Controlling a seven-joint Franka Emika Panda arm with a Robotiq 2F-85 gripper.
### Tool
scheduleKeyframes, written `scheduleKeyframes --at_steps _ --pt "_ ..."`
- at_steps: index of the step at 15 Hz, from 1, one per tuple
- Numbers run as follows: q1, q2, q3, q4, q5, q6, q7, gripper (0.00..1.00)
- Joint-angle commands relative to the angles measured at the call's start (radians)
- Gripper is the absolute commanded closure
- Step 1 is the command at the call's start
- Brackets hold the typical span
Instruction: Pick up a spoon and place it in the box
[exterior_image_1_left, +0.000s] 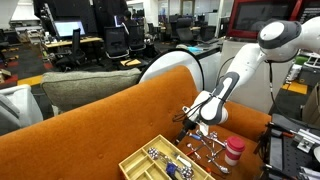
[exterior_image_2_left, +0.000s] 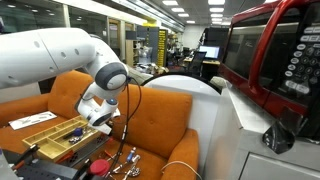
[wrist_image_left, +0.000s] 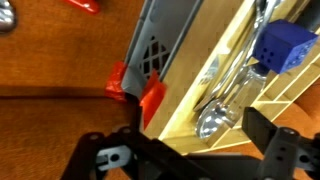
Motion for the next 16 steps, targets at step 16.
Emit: scheduleKeyframes --at_steps 16 --pt "0.136 -0.040 -0.338 0.024 0.011 0.199 0.302 0.00"
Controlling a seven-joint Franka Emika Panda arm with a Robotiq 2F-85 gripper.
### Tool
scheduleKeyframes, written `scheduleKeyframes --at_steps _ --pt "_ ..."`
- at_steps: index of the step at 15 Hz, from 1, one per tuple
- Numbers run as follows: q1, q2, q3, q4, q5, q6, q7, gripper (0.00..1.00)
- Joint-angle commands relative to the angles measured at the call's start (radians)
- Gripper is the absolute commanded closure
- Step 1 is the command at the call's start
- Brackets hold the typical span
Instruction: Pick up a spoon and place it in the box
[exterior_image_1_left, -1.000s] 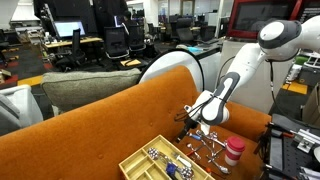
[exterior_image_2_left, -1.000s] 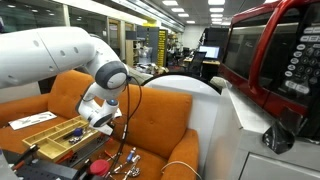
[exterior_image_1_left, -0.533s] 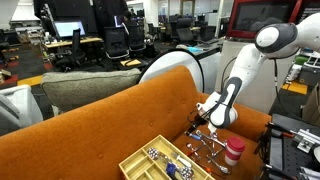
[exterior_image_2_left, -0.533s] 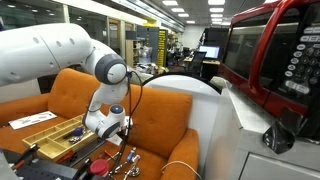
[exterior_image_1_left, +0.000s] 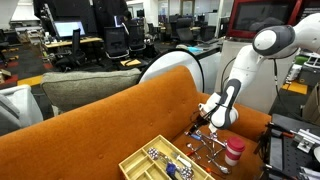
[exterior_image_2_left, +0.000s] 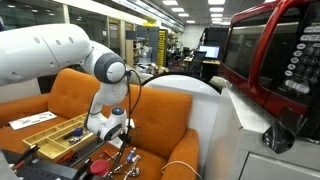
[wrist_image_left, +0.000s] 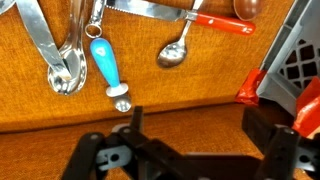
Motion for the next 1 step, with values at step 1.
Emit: scheduleKeyframes --at_steps 1 --pt "0.007 -0.001 -0.008 0.002 -0.016 0.000 0.022 0.00"
